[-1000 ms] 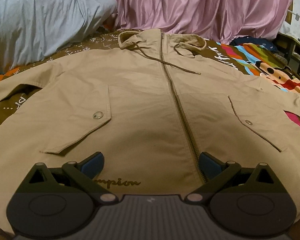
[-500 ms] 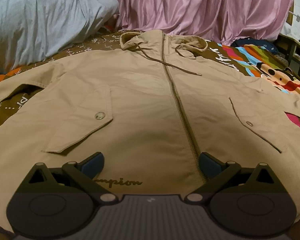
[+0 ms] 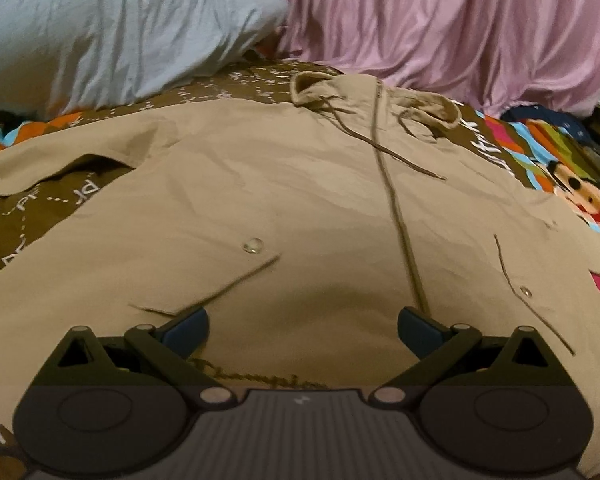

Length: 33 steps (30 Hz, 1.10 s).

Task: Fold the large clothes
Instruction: 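Grasp the sleeve cuff with the right tool and fold it across the jacket body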

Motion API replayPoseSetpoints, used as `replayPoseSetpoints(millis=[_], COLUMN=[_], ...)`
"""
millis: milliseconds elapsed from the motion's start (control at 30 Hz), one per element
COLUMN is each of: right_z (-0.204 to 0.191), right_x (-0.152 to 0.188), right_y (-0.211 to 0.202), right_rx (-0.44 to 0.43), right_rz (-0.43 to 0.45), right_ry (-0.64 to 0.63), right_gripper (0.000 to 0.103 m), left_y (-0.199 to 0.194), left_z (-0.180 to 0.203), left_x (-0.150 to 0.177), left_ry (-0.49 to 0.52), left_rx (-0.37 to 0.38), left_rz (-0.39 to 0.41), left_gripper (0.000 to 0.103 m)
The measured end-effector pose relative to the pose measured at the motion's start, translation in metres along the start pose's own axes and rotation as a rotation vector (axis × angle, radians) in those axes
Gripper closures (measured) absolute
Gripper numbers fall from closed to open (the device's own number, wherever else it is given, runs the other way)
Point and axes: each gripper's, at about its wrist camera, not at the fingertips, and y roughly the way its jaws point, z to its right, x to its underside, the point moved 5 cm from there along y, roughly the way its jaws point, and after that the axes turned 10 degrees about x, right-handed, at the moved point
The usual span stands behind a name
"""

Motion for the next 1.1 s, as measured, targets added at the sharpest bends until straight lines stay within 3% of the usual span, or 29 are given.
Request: replayPoseSetpoints(millis=[367,567,700,833,967,1100], right_z=[-0.096,-0.174,-0.227,-0.274,-0.307,-0.313], right_x=[-0.04,-0.024,0.012,0.071,0.145,0.222], right_y=[-0.108,-0.201,-0.264,-0.31,-0.333,-0.331], right_rx=[-0.217,-0.438,-0.62,-0.792,-0.88,-0.903], right_rz=[0.235,0.369,0.42,0.371,0.306,0.246], right_ry=[-0.296,-0.496,-0.625,-0.728,-0.87,-1.041], right_gripper=[0.092,0.095,0.095,0.095,0.096,0.095], left_y=[-0.014,-0.018,-0.024,-0.032,-0.034,-0.03], left_z=[-0.02,-0.041,-0.056,-0.075,-0.094,-0.108], left_x=[-0.027,-0.035,-0.044,-0.055,-0.064,-0.067], left_ry=[0.005,-0.069,-0.114,-0.153,-0.174,-0.194], left_rx=[-0.081,-0.078,-0.084,-0.111,-0.151,-0.17], left_rz=[0.047,0.017,0.037,0.068,0.089,0.084], left_gripper=[0.0,0.0,0.0,0.0,0.0,0.0])
